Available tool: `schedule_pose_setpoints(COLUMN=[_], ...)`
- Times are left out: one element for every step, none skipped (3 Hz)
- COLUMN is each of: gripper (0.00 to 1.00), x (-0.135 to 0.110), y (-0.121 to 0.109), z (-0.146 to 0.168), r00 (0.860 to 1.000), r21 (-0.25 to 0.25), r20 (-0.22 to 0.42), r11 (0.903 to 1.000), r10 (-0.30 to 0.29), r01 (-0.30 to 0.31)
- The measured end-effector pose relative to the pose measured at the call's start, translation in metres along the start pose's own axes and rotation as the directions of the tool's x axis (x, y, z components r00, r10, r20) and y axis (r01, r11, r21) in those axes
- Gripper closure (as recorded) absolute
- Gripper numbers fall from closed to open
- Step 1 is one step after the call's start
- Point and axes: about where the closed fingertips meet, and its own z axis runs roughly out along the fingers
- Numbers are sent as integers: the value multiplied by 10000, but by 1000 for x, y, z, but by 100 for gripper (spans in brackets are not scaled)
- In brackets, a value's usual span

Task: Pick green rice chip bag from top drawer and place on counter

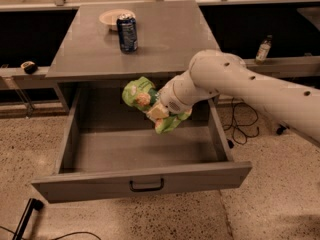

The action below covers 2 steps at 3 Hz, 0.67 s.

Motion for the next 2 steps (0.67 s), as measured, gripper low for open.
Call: schedule_pose_setpoints(gripper=[100,100], x=[-15,-57], y=[-16,-20], z=[-51,-103], r00=[9978,9839], r21=[180,401], r20=[260,609], r11=[9980,9853], r10=[-608,-1681], r01=[604,1658])
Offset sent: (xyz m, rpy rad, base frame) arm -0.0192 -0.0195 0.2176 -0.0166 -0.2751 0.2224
